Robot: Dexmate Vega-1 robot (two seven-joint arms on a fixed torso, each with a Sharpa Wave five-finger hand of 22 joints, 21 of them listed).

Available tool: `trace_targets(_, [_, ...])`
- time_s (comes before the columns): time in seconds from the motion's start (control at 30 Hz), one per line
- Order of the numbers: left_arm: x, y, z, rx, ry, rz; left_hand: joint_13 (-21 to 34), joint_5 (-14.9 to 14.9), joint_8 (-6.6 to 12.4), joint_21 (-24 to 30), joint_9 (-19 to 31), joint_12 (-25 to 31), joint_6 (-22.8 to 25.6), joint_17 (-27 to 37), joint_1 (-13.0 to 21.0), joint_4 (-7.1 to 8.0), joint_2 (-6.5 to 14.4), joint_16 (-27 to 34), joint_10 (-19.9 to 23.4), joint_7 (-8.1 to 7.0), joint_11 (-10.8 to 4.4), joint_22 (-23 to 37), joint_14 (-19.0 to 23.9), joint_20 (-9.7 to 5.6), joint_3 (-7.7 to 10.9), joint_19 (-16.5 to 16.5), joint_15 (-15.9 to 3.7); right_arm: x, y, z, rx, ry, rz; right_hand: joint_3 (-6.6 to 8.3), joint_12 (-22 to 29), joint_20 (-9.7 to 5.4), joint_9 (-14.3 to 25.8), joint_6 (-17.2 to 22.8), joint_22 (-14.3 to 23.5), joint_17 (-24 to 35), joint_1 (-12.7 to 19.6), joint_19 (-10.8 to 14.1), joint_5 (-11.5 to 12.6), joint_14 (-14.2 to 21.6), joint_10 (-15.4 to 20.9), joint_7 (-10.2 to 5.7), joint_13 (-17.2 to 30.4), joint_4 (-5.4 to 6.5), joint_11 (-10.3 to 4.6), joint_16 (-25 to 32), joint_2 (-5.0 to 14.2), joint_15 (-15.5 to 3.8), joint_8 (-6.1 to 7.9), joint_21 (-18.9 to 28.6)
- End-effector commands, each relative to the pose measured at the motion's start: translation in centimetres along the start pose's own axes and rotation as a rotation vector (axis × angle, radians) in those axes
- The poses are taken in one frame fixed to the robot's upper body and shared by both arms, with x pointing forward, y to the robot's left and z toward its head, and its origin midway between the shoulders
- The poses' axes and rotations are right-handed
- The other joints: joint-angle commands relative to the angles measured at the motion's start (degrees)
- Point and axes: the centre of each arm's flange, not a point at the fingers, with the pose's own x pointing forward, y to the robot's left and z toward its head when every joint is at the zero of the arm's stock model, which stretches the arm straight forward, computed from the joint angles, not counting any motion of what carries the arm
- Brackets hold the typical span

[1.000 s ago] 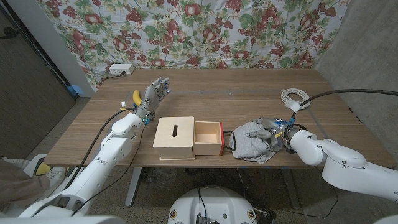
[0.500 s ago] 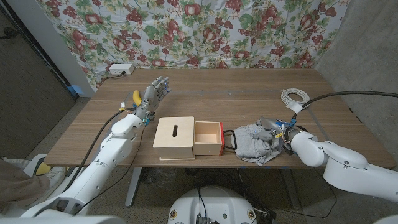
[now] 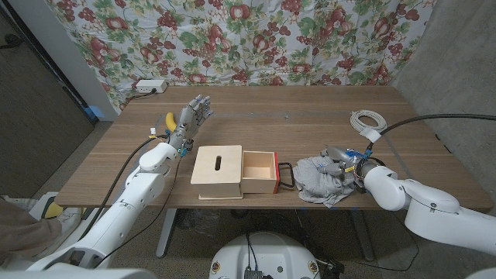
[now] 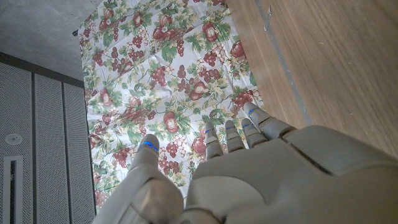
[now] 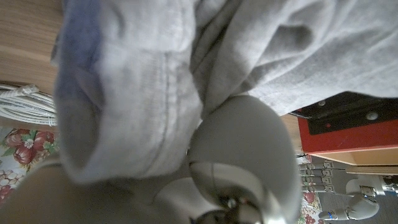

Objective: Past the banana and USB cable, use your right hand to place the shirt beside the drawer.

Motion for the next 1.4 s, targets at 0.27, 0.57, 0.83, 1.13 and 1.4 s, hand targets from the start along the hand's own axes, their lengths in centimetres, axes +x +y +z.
trace_targets(0.27, [-0.4,0.1,0.1,-0.002,0.009,0.002,0.23,-0.11,0.08,0.09,0.06,0.06,0.53,0.35,-0.11,0.17,0.01,0.20,-0.14,0.26,0.07,0.23,-0.64,-2.41,-0.07,0.13,-3.52,-0.4,-0.6,0.2,0.035,-0.011,-0.075,-2.02,5.33,-4.06,0.80,2.15,1.25,3.41,5.08,-0.51,-1.85,8.10,4.71,-0.29,3.18,0.35,-0.63,2.86,1.32,-11.32,-0.13,4.37])
trace_targets(0.57, [-0.3,0.3,0.1,-0.006,0.008,0.000,0.23,-0.10,0.05,0.07,0.06,0.05,0.49,0.33,-0.05,0.14,0.12,0.21,-0.22,0.26,0.04,0.22,-0.65,-2.40,-0.05,0.09,-3.51,-0.6,-1.4,0.5,0.048,-0.012,-0.108,-2.45,6.47,-3.99,0.73,4.39,1.63,4.47,5.64,-1.13,-2.35,9.40,6.57,-0.36,2.87,0.63,-0.71,3.47,1.48,-11.32,-0.02,5.98])
trace_targets(0.83, [-0.1,0.6,0.0,-0.006,0.004,-0.001,0.23,-0.11,0.03,0.06,0.05,0.05,0.48,0.32,0.00,0.11,0.18,0.22,-0.27,0.26,0.11,0.22,-0.66,-2.39,-0.05,0.06,-3.55,-0.8,-2.3,0.9,0.037,-0.009,-0.126,-2.65,6.94,-3.95,0.70,5.60,1.85,4.96,5.95,-1.47,-2.61,9.96,7.08,-0.14,2.71,0.72,-1.08,3.59,1.53,-11.31,-0.02,7.02])
trace_targets(1.13, [0.1,0.9,0.1,0.006,0.001,-0.009,0.22,-0.12,0.04,0.05,0.05,0.06,0.52,0.31,0.03,0.08,0.23,0.19,-0.28,0.25,0.18,0.21,-0.75,-2.38,-0.06,0.03,-3.49,-1.2,-3.7,1.4,0.027,-0.012,-0.152,-3.02,7.64,-3.79,0.65,6.14,1.97,5.19,5.62,-2.55,-2.90,10.30,7.10,-0.23,3.17,1.14,-0.93,3.35,1.66,-11.28,-0.36,7.92])
trace_targets(1.4, [0.1,0.8,-0.1,0.002,0.005,-0.024,0.22,-0.13,0.03,0.04,0.05,0.07,0.51,0.30,0.08,0.04,0.28,0.17,-0.30,0.28,0.16,0.21,-0.84,-2.43,-0.06,0.00,-3.50,-1.6,-4.8,1.7,0.021,-0.017,-0.175,-3.28,8.07,-3.72,0.73,6.87,2.06,5.65,5.31,-3.21,-3.07,10.75,7.17,-0.29,3.35,1.42,-1.25,3.44,1.84,-11.24,-0.45,8.75])
